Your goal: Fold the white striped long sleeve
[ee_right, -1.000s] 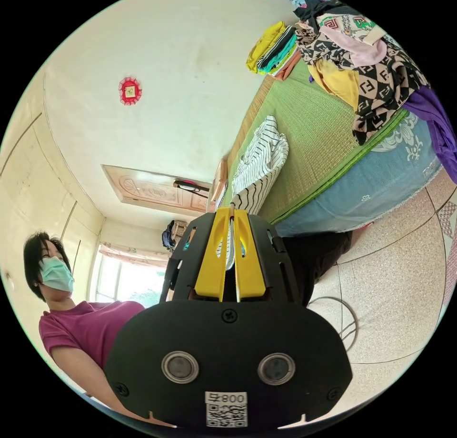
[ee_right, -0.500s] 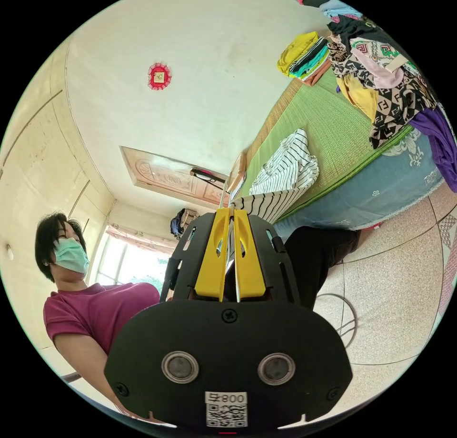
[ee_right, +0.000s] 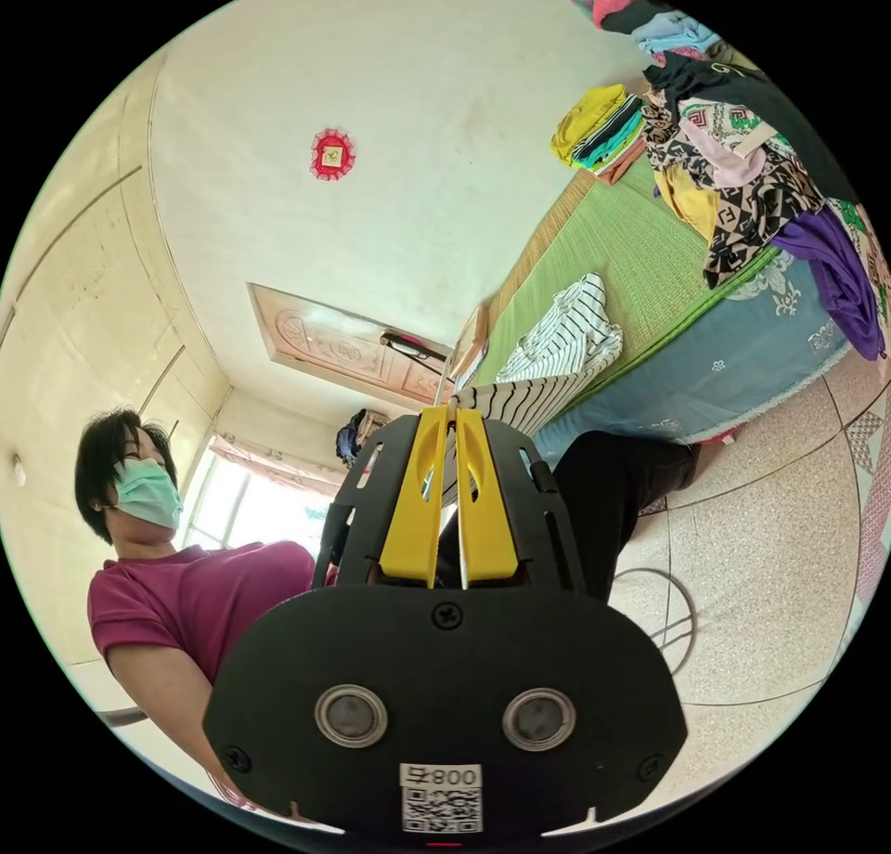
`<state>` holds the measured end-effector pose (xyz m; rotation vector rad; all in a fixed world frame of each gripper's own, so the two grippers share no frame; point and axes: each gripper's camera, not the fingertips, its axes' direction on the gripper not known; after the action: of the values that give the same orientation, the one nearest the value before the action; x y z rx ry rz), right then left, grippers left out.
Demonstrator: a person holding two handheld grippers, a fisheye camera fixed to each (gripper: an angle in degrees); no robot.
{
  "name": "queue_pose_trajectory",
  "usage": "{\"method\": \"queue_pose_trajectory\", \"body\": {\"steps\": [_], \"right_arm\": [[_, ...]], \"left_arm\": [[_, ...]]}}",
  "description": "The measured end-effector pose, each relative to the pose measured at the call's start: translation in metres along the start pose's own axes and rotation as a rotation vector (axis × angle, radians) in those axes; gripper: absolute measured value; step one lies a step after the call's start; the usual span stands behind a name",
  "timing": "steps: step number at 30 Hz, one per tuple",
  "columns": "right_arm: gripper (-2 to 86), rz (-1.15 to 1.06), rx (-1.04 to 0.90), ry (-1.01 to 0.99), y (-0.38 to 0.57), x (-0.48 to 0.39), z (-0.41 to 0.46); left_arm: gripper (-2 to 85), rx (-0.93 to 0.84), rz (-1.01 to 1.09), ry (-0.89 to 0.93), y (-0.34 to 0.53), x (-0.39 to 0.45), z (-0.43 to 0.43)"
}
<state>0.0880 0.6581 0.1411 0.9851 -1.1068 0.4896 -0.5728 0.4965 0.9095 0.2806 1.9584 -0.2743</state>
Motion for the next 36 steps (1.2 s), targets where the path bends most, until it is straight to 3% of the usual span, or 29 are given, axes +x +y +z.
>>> {"method": "queue_pose_trajectory", "body": {"steps": [21, 36], "right_arm": [[1.5, -0.028, 0.013, -0.016, 0.010, -0.007, -0.010], [1.4, -0.015, 0.040, -0.027, -0.005, 0.035, -0.010]], "left_arm": [[1.2, 0.014, 0.078, 0.038, 0.018, 0.050, 0.003], [1.3, 0.047, 0.125, 0.055, -0.031, 0.085, 0.024]]}}
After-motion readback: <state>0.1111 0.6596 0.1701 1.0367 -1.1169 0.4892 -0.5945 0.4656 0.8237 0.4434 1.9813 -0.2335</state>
